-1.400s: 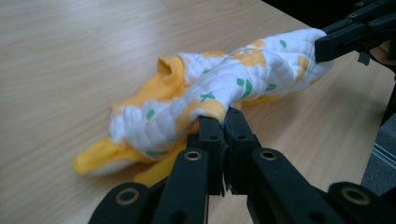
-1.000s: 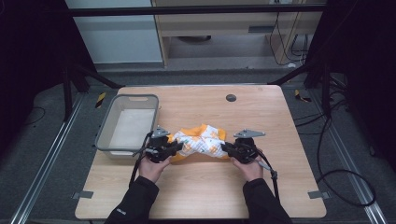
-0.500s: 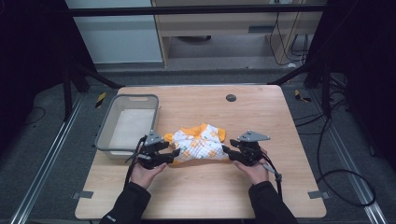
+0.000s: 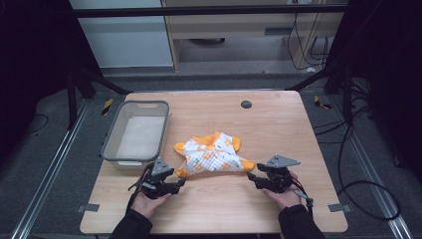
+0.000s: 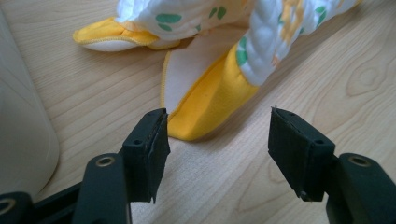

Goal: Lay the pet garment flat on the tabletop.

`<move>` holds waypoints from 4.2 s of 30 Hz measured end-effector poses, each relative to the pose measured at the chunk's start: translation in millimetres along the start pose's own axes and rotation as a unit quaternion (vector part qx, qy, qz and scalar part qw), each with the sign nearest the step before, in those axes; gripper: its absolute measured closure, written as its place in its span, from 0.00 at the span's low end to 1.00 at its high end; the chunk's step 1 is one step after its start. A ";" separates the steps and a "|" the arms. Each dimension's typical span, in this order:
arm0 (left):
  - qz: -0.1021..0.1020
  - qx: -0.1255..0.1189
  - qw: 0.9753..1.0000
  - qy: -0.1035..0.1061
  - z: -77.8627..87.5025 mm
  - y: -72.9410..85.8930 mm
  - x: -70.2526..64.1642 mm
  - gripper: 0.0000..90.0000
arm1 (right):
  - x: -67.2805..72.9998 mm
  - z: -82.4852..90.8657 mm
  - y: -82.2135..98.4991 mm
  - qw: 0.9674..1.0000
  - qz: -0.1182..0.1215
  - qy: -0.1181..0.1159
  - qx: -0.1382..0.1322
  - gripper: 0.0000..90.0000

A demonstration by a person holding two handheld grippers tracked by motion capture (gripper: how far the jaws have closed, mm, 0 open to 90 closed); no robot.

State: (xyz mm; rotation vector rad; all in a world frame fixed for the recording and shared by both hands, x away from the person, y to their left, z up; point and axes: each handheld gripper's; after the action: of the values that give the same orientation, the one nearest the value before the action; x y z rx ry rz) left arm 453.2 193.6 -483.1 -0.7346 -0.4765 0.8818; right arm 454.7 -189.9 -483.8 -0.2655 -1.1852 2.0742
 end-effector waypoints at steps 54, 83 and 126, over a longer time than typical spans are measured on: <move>0.057 0.009 0.998 0.007 -20.8 -41.2 10.3 0.73 | -21.3 -34.2 -39.0 0.998 -0.058 0.008 0.012 0.85; 0.018 0.010 1.000 0.013 -14.1 -6.7 -7.8 0.74 | -18.2 -30.6 -10.3 0.998 -0.048 -0.026 0.036 0.70; 0.004 0.043 0.999 0.026 46.7 25.1 -22.6 0.81 | 29.4 32.3 16.4 0.994 -0.029 -0.041 0.098 0.97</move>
State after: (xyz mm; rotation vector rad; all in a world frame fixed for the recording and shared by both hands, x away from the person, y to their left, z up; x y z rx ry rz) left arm 397.3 203.0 -472.5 -0.6786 -0.3870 0.8836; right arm 409.5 -196.7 -474.3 -0.0524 -1.0154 2.1490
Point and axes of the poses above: each handheld gripper's, and its own axes: z roughly backward along the jaws, y roughly out of its underside, x roughly to its left, and after that the axes turned 9 degrees about -y, right-handed
